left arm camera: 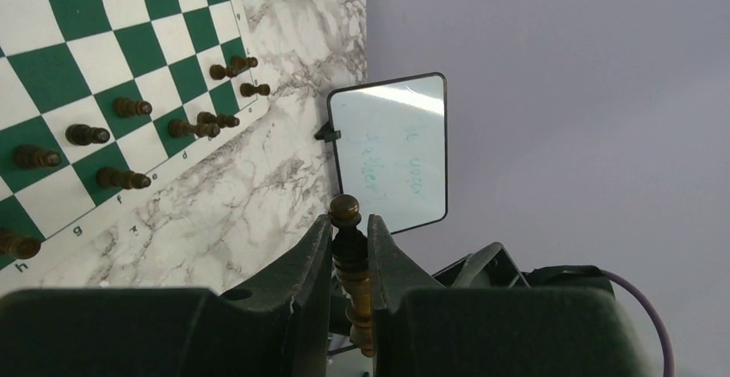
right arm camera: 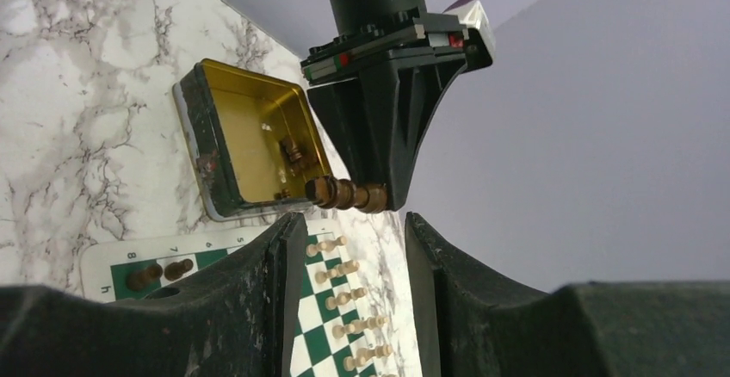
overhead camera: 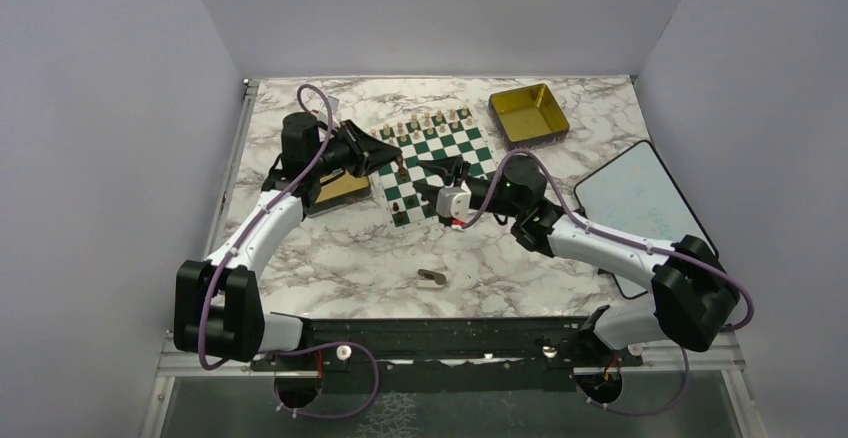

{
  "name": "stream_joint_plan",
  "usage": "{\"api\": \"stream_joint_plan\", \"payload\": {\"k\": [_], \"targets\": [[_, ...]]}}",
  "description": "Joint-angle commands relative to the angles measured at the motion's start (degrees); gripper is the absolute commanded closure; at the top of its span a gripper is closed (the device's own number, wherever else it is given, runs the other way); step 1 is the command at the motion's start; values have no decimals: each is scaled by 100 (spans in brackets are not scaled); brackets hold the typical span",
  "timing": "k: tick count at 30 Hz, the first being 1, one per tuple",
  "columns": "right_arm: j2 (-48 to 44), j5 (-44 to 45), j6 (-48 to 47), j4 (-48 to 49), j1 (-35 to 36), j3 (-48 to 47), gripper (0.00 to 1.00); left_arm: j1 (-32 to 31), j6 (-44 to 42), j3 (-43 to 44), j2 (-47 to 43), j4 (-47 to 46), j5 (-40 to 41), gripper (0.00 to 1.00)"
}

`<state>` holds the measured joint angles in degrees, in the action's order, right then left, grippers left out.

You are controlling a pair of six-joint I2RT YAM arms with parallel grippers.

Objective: Set up the chess pieces on the board
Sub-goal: Pick up the chess piece from the storage box.

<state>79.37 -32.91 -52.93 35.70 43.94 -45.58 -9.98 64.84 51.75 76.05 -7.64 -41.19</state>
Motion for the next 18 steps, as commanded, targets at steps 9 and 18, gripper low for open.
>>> {"api": "stream_joint_plan", "payload": {"k": [9,18], "targets": [[22,216,-1389,-1212,315,-551,51,-154,409,-311,-57,-518,-344,87],[169,424,-1569,-1448,500,-646,52,-246,626,-463,-71,-704,-390,86]]}}
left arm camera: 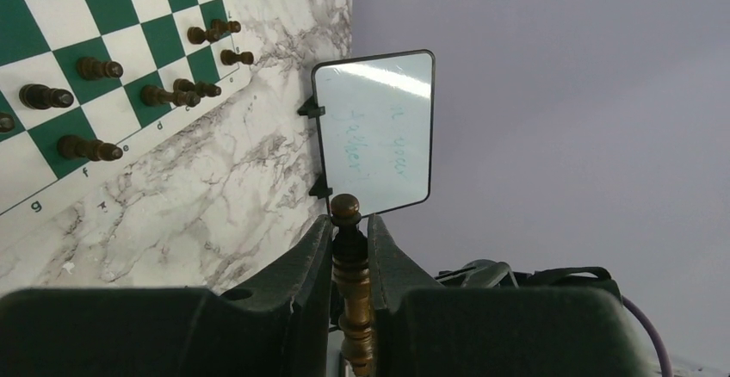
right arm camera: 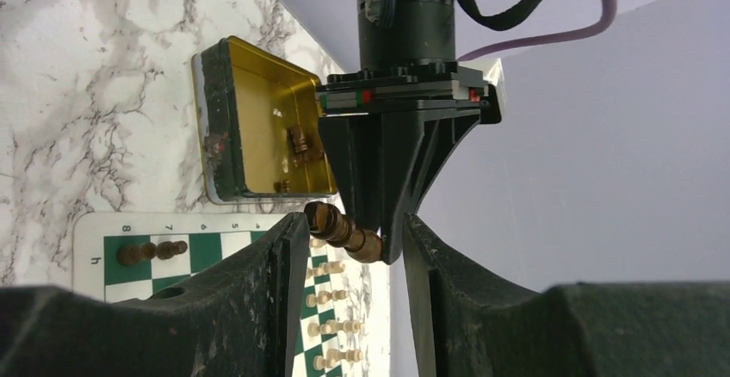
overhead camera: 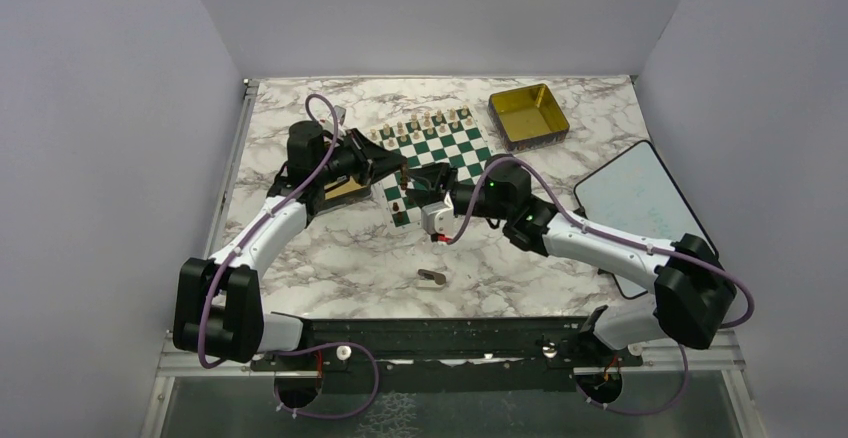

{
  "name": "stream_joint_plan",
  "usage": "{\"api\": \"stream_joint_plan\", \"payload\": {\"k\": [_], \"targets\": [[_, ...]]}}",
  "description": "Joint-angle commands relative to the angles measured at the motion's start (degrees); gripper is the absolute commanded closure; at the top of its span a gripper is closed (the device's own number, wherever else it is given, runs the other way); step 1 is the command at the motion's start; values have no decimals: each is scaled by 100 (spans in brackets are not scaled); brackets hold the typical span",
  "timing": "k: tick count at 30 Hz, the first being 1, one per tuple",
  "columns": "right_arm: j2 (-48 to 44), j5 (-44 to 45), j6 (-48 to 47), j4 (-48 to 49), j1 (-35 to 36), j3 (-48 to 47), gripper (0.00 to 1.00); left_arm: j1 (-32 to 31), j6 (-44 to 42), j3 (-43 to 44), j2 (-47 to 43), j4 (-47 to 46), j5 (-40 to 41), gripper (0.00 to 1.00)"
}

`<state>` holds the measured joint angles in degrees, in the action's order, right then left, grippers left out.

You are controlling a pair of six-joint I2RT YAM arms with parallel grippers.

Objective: Set up the chess pieces on the board
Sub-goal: Pick up the chess piece from the storage box.

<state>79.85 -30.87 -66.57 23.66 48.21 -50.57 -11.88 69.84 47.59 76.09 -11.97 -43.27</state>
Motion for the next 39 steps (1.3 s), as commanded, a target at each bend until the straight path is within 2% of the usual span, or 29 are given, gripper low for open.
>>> {"api": "stream_joint_plan", "payload": {"k": [1,9,13,16,22,25,34,39], "targets": [[131,239,-199,-240,77,-150,52,-67,133,-56,-81,-271,-182,87],[176,367,-210,-220,120,-111,48,-95,195,-117,-155,-271,-106,87],[188,483,-160,-44,145,-77,52,-108,196,-108,-178,-271,-94,87],[193,486,-145,30,141,-45,62,-104,213,-127,-196,-271,-86,86],[146,435,141,226,143,85,95,-104,122,-154,-243,-235,6,87],[80,383,385,276,145,187,99,-104,-14,-137,-212,-205,82,87],[-574,633,1876,742,141,781,99,-96,-1044,212,-174,309,617,87],[-825,1780,3896,835,145,878,99,-97,-2367,672,-202,1228,1389,87]]}}
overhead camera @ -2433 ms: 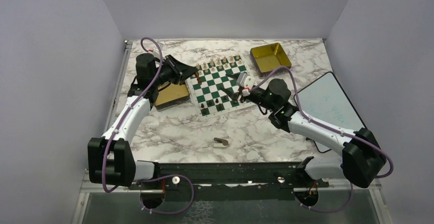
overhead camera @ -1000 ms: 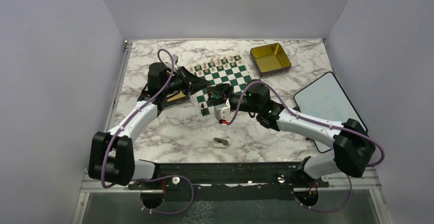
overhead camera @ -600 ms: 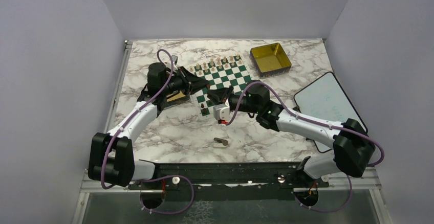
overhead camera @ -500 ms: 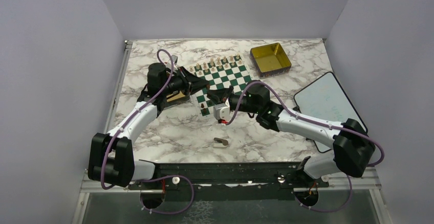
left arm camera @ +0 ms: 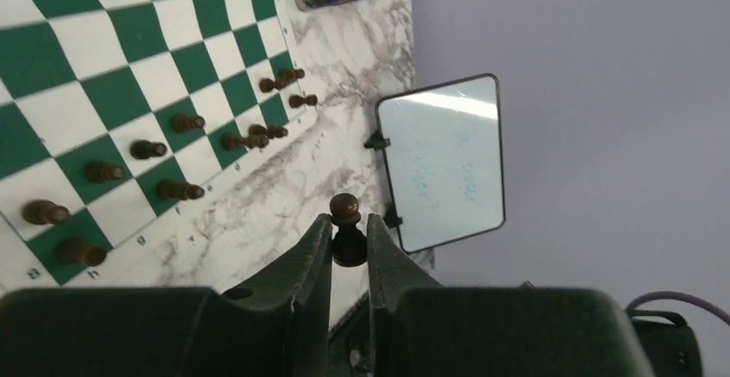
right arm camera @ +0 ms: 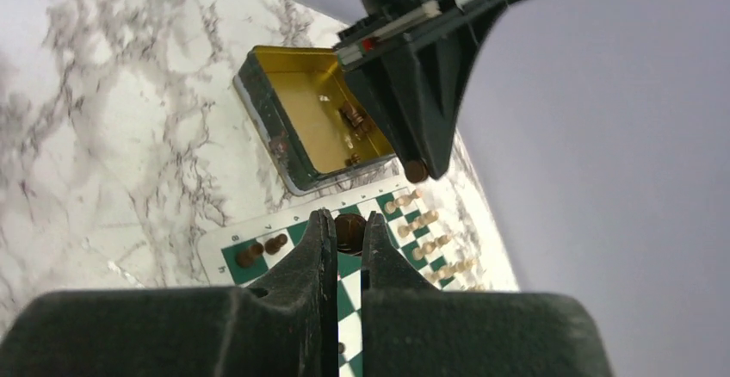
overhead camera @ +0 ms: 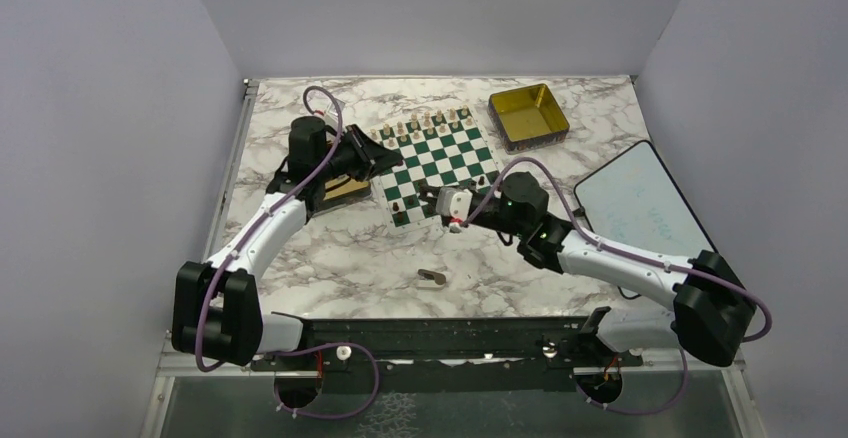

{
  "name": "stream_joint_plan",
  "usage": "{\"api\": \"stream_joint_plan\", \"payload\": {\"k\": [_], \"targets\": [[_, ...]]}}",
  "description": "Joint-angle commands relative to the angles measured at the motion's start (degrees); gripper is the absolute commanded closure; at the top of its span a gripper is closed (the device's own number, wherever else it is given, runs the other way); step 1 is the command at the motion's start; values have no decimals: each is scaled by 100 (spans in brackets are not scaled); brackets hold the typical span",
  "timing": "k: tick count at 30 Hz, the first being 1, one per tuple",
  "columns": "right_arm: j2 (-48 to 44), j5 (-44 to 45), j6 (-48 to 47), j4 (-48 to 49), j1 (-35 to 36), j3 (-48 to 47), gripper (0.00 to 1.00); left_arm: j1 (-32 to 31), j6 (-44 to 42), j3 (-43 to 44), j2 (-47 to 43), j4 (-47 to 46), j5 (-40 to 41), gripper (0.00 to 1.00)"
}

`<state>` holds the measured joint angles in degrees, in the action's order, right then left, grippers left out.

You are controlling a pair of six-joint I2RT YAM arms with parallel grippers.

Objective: Set up the chess pieces on the board
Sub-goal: Pick up the chess piece from the storage box, then place the chess piece on the chessboard.

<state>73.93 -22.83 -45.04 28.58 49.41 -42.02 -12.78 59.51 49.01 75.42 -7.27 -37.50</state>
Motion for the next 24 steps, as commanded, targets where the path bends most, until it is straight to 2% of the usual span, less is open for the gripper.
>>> {"api": "stream_joint_plan", "payload": {"k": [1,4,10,17,24], "targets": [[-246,1213,2140,257,24,4,99,-7,-1671,639,-145,1039,998,87],[-185,1632,3094,-165,9,-121,98,-6,-2539,845,-244,1633,1619,87],[252,2021,4204,-547,-118,-223,98,-6,-3708,603,-739,1955,2453,87],[717,2483,4570,-61,-211,-37,97,-10,-4385,21,-1053,1878,2405,87],[1189,2952,4848,473,-269,34,97,-6,-4410,-195,-1115,1800,2313,86]]}}
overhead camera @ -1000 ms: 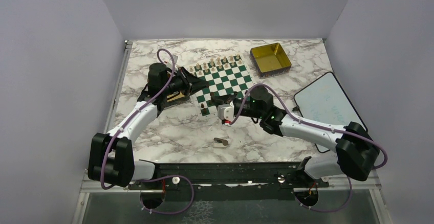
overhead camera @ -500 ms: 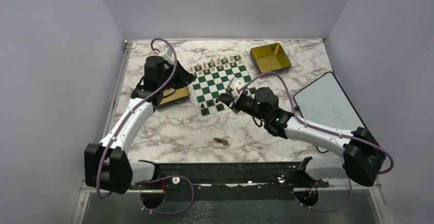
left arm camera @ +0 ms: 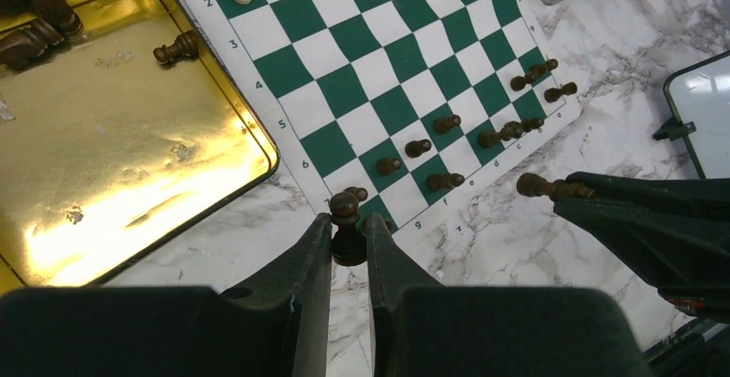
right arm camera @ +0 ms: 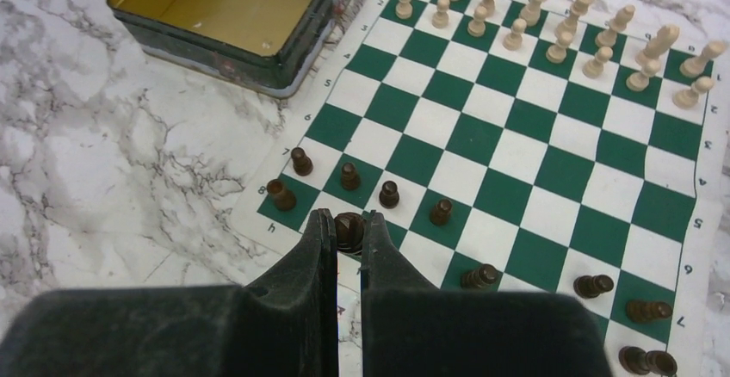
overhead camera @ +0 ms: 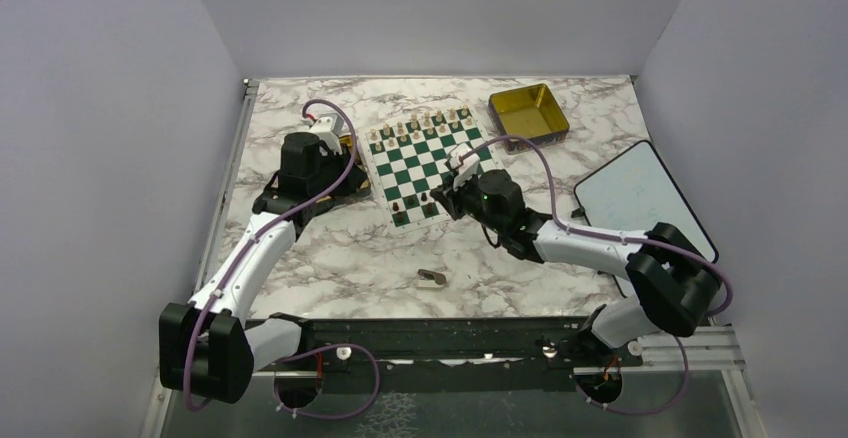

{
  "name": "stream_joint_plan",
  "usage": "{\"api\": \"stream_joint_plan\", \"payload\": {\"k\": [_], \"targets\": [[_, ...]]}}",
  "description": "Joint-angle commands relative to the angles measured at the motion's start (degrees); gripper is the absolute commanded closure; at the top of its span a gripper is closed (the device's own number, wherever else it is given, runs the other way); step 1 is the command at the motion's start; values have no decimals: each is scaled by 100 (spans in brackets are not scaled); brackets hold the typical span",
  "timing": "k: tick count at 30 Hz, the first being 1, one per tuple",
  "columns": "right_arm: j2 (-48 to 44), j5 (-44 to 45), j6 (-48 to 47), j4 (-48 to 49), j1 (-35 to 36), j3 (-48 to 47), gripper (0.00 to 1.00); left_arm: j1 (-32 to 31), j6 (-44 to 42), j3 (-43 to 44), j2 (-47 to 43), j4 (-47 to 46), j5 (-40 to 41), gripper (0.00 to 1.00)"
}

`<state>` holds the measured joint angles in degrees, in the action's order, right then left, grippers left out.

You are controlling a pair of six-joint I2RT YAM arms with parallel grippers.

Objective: Set up the chess pieces on the board
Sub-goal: Place the chess piece on the chessboard.

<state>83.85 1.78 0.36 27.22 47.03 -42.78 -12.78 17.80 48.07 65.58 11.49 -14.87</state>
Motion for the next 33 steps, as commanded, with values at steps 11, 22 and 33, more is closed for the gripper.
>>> {"api": "stream_joint_plan", "payload": {"k": [11,22,33], "targets": [[711,964,784,1395,-123,364,96,-7,-365,-189,-255,-61,62,86],[1155,1118,824,1799,-123,485,96,-12,-418,-193,-268,-32,108,85],[1514,1148,1065,2337,-123,647,96,-19,-434,-195,-295,-17,108,84]]}}
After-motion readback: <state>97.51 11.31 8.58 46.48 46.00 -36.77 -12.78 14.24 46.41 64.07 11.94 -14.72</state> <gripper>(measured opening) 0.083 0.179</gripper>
